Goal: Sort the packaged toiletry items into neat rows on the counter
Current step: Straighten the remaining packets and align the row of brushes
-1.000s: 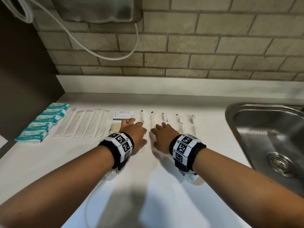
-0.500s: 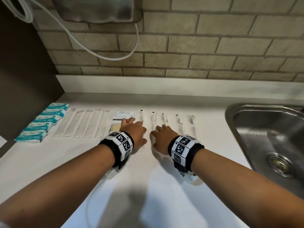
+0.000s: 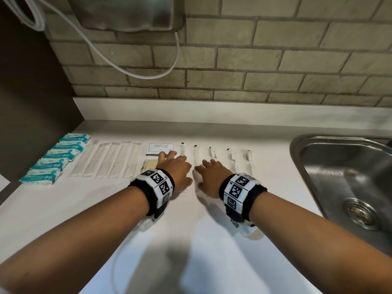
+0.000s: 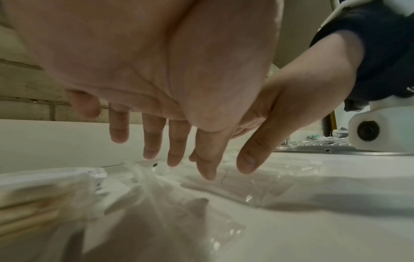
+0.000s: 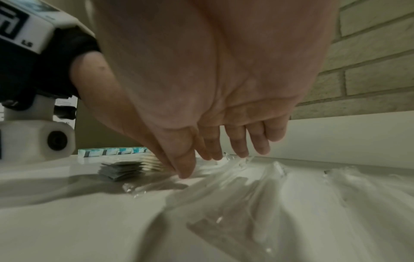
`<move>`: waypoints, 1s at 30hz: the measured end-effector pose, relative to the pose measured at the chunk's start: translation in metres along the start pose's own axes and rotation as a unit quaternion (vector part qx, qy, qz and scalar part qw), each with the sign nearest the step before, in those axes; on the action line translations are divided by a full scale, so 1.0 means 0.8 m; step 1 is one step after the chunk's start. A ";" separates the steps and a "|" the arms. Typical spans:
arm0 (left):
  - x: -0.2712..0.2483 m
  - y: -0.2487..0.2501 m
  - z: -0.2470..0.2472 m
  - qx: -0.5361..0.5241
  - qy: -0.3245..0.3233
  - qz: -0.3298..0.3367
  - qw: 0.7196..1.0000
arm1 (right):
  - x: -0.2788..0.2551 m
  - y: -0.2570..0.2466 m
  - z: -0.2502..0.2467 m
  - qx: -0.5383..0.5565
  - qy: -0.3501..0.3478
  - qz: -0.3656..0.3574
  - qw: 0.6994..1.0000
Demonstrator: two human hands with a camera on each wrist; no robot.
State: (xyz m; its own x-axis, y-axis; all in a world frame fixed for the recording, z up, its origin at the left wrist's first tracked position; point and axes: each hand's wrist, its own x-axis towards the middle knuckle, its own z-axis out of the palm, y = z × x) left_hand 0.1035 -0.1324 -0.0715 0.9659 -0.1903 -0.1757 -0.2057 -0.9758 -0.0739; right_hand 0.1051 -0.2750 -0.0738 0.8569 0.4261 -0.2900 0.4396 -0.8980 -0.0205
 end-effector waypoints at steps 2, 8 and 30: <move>0.000 0.008 -0.005 -0.010 0.023 0.010 1.000 | -0.005 0.009 -0.006 -0.003 0.007 0.009 1.000; 0.013 0.058 -0.019 -0.029 0.036 0.064 0.997 | -0.026 0.062 -0.015 -0.045 -0.019 0.064 0.997; 0.035 0.091 0.004 0.030 -0.032 0.076 0.996 | -0.033 0.094 0.012 -0.013 -0.014 0.029 0.999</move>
State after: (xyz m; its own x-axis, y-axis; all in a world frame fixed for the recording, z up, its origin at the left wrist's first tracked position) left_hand 0.1153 -0.2088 -0.0851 0.9109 -0.3267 -0.2519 -0.3601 -0.9276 -0.0992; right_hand 0.1131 -0.3552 -0.0769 0.8733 0.3700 -0.3170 0.3970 -0.9175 0.0228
